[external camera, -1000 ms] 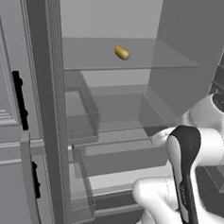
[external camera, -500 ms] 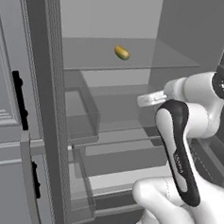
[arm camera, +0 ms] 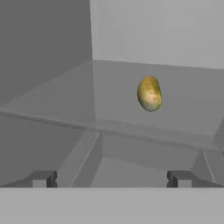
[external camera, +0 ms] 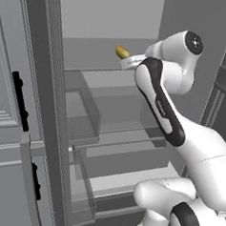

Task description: Place one cucumber and one chicken drumstick in each tupperware on the nearby counter, to pack two identical lunches.

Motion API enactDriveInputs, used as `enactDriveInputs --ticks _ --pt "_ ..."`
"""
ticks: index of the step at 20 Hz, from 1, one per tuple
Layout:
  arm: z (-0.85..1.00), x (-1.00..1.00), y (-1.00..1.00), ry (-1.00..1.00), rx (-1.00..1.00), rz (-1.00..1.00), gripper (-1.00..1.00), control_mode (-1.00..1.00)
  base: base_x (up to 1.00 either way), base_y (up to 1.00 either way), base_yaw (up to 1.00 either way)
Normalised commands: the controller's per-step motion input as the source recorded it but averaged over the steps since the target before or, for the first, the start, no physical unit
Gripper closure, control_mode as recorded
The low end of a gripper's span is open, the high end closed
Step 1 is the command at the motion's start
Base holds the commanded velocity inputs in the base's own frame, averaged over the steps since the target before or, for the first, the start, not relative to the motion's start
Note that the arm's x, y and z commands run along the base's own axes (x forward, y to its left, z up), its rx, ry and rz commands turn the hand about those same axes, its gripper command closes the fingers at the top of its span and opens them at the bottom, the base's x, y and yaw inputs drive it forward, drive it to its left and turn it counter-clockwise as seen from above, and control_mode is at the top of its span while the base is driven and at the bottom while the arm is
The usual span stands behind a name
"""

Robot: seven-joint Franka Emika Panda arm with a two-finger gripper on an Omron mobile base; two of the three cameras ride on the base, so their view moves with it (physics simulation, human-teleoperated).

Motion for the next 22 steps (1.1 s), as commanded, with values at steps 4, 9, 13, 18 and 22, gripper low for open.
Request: enactDriveInputs --ticks 4,9,13,18,22 --pt "0.0 0.86 0.1 0.0 0.0 0.0 -1.0 -1.0 0.0 0.0 0.0" --pt "0.03 0.71 -0.06 0.04 0.0 -0.07 -1.0 -1.0 0.0 0.0 0.0" --pt "0.0 0.81 -0.06 0.08 0.0 -0.13 -1.0 -1.0 0.0 0.0 0.0" --pt "0.0 0.98 0.09 0.09 0.0 -0.02 -1.0 -1.0 0.0 0.0 0.0" --pt "-0.06 0.77 0.06 0.09 -0.01 0.0 -1.0 -1.0 0.0 0.0 0.0"
